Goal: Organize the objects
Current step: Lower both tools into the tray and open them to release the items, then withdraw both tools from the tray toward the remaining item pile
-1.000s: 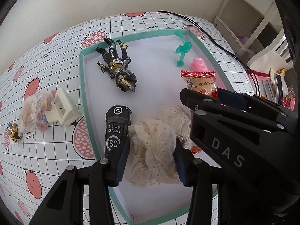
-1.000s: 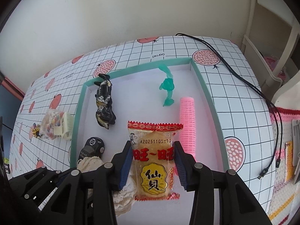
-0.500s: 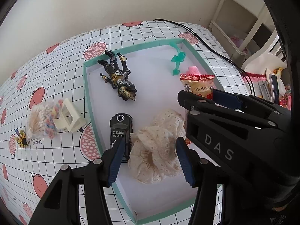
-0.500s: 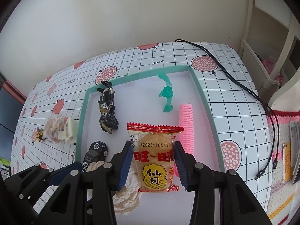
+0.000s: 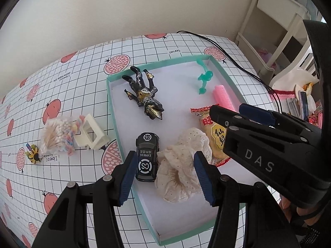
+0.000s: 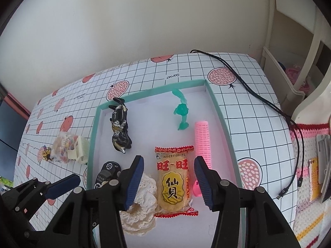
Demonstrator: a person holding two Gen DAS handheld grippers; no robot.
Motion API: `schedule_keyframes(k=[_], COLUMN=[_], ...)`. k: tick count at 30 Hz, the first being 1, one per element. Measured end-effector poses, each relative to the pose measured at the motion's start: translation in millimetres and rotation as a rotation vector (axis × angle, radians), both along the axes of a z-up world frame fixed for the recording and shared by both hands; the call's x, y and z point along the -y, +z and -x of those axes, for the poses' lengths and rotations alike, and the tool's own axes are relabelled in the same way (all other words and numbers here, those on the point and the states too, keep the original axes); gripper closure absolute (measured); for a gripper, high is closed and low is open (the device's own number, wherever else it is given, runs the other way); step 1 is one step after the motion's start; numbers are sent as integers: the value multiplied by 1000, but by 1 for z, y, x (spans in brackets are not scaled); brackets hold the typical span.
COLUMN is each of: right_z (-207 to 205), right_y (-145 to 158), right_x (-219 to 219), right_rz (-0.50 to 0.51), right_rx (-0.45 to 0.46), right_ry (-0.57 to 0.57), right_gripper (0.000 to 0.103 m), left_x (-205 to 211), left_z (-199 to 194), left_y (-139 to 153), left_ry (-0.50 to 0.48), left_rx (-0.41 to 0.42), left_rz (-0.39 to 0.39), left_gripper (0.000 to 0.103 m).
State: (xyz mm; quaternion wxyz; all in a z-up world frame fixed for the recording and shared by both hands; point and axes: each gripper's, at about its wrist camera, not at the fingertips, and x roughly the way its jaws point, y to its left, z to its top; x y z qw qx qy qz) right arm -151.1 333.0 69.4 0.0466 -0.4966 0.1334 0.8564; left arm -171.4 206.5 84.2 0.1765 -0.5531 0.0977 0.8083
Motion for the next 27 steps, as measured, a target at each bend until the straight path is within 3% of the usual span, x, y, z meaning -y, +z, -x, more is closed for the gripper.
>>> schedule_keyframes(k=[11,21,23,25,27], right_z=[-1,0,0,0,0], right_y=[-2,-2,-2,-1,0], right_x=[-2,1,2,3,4], right_rz=[-2,-12,-15,-17,-18], right_rx=[16,26,26,24,23], right_ry=[-8,5,8,13,17], right_gripper=[48,48,43,39,38], left_x=[22,64,73,79,85], left_z=[10,24,26,28,29], left_y=[10,11,11,10,9], left_ry=[115,305,337,365,386], left_rx=[-49,-94,-100,-108,-117], left_rz=[-40,-47,-50,-44,-33], left_gripper=[45,45,44,41,24])
